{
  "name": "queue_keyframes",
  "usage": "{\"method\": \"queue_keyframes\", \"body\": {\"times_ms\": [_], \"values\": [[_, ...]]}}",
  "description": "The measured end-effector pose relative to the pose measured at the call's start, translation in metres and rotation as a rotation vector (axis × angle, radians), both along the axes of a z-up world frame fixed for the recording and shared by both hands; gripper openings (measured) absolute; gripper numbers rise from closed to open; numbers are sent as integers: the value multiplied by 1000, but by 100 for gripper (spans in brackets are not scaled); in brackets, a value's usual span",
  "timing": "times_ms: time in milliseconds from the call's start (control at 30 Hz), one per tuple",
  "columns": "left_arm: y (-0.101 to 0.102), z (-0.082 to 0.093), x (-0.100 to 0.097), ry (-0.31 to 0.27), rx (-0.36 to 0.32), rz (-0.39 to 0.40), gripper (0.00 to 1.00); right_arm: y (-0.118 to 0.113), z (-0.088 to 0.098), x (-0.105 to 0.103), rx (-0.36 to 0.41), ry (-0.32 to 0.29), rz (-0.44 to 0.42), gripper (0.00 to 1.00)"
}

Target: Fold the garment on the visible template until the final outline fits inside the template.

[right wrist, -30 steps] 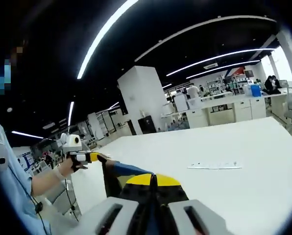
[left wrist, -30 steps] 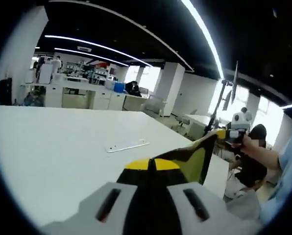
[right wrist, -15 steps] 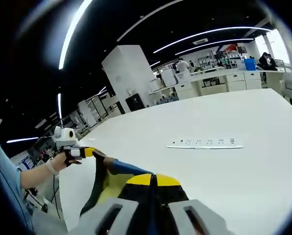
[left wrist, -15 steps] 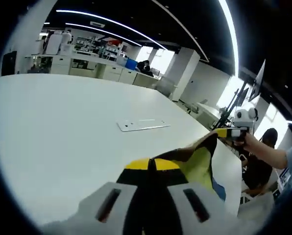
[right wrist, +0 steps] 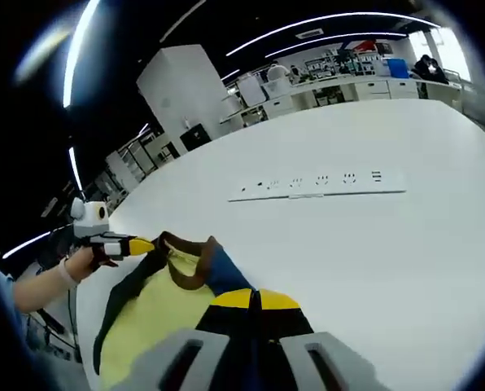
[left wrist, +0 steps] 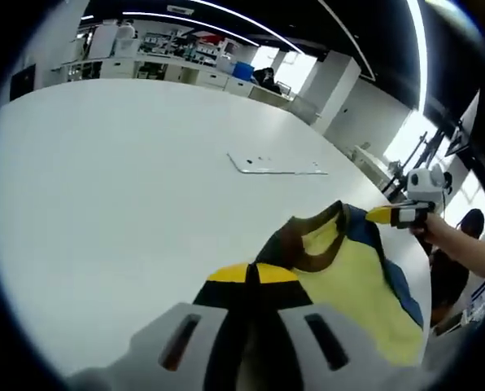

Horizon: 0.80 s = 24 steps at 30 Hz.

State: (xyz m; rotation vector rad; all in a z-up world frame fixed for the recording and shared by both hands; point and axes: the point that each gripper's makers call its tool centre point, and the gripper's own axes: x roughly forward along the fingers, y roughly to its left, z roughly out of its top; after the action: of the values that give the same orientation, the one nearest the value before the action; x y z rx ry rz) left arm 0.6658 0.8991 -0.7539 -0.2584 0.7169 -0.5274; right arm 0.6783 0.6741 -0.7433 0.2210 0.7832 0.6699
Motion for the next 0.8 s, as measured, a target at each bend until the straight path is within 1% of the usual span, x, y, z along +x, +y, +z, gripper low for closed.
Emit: {"method": "queue_keyframes", "body": {"times_ms": [133,233,367,467,500,533,567,600,667,700,767,800], "values": [[2,-5,1,8,4,6,0,0,-8,-1,-11,13,-8,0],[4,-9,-1,20,15,10,0,2,-15,-3,-34,12,11,0],[4,-11,-2,17,35,-1,0,4,-17,-4,-42,11,11,0],[5,-12,-2,12,37,-8,0,5,-19,-5,-56,9,17,0],[5,-11,-1,-8,50,-22,0,4,-19,-5,-66,1,20,0],[3,-8,0,-46,63,-48,0,5,-18,-6,-73,-11,25,0],[4,-8,-1,-57,80,-63,0,5,-15,-5,-93,-43,43,0],[6,-6,-1,-81,107,-75,0,5,-13,-5,-114,-71,57,0],[4,-1,-2,-104,101,-81,0,4,-9,-5,-156,-118,74,0],[2,1,-3,-110,93,-95,0,5,-6,-5,-160,-137,76,0],[3,5,-4,-118,95,-89,0,7,-2,-10,-143,-134,83,6],[1,12,-3,-148,90,-94,0,7,0,-12,-138,-137,85,10]]}}
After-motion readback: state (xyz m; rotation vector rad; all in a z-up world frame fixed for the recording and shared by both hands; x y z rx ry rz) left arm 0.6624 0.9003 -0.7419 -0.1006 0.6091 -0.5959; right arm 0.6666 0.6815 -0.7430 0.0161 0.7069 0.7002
